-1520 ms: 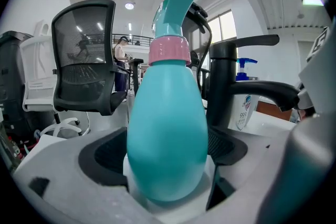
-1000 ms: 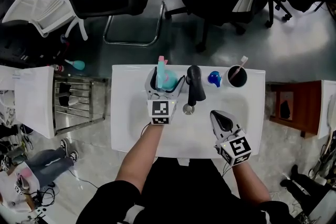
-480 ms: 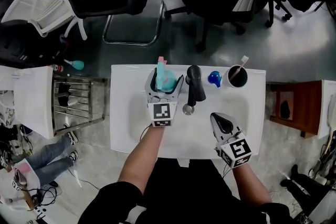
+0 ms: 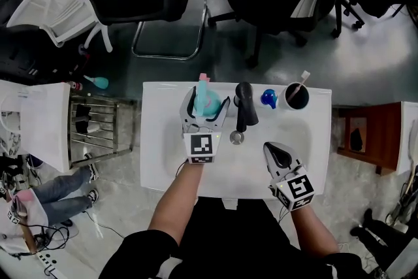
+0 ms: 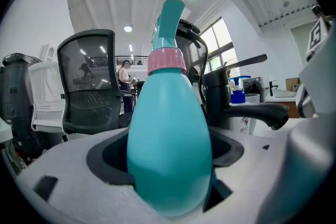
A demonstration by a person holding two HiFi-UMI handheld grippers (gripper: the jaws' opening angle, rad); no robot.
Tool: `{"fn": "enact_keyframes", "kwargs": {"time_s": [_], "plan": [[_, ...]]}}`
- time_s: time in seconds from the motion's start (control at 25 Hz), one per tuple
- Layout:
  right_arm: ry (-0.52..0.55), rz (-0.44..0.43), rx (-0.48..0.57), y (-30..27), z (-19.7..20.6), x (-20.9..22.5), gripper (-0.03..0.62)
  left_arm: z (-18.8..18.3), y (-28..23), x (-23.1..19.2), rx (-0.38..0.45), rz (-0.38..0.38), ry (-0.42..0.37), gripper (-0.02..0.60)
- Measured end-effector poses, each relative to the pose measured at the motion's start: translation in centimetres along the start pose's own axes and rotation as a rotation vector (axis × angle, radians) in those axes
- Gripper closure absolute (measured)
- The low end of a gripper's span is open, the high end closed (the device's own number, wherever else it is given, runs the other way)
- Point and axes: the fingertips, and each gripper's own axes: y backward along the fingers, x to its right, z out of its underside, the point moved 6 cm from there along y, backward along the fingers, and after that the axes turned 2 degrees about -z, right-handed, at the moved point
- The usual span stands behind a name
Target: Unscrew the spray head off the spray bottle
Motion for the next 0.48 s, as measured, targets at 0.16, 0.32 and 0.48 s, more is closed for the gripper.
{"fn": "enact_keyframes", "kwargs": {"time_s": [0.16, 0.32, 0.48], "plan": [[0.027, -0.008, 0.015, 0.2, -0.7, -0.6, 0.589, -1.8, 1.4, -0.6, 0.024, -0.004, -0.033, 0.163], [0.084, -0.019, 0.035, 0.8, -2.5, -1.8, 0.589, -4.2, 2.7, -0.8, 0.056, 0.000, -0.055, 0.163], [0.103, -0.039, 0.093, 1.3, -4.5, -2.8, 0.589, -6.6, 4.4, -0.9, 0.075, 0.003, -0.071, 0.164]]}}
